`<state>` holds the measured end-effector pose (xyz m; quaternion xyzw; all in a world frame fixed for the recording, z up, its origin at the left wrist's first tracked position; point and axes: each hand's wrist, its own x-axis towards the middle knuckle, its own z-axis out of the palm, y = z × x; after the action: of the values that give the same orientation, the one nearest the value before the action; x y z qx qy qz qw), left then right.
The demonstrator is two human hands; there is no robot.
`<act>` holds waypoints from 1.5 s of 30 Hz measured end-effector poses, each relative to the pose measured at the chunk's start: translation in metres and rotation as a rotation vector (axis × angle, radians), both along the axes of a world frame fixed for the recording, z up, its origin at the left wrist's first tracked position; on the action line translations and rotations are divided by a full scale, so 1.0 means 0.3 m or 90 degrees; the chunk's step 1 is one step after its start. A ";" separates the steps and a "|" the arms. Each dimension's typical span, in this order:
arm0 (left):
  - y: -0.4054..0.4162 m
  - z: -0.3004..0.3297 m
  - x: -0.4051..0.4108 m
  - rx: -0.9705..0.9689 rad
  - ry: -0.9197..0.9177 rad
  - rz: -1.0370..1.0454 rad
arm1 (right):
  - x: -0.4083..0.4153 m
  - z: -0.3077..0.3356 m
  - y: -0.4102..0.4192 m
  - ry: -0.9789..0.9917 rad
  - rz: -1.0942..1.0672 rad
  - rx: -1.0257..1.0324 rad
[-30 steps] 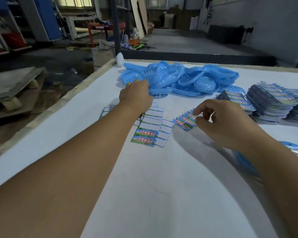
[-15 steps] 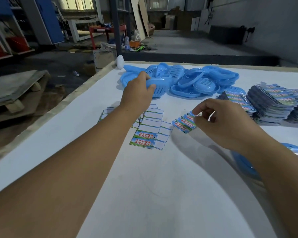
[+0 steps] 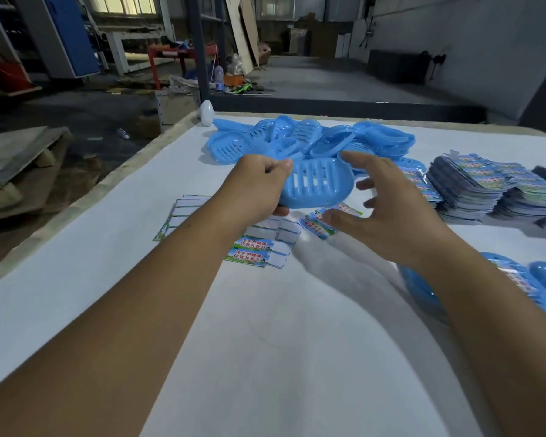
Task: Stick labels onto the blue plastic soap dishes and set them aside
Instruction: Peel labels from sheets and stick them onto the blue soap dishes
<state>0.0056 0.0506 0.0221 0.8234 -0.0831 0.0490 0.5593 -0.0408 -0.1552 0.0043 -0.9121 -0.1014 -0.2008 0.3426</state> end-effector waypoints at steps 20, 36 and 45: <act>-0.021 -0.063 -0.049 0.207 -0.012 -0.131 | -0.017 0.002 -0.018 0.154 0.028 -0.127; -0.011 -0.056 -0.057 0.314 0.003 -0.183 | -0.016 0.008 -0.048 0.232 0.037 -0.155; 0.090 0.019 -0.033 0.439 0.035 0.093 | -0.013 0.000 -0.042 0.150 0.017 -0.169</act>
<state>-0.0043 0.0775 0.0278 0.9686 -0.0208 0.0357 0.2454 -0.0447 -0.1679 0.0042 -0.9651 -0.0985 -0.0730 0.2315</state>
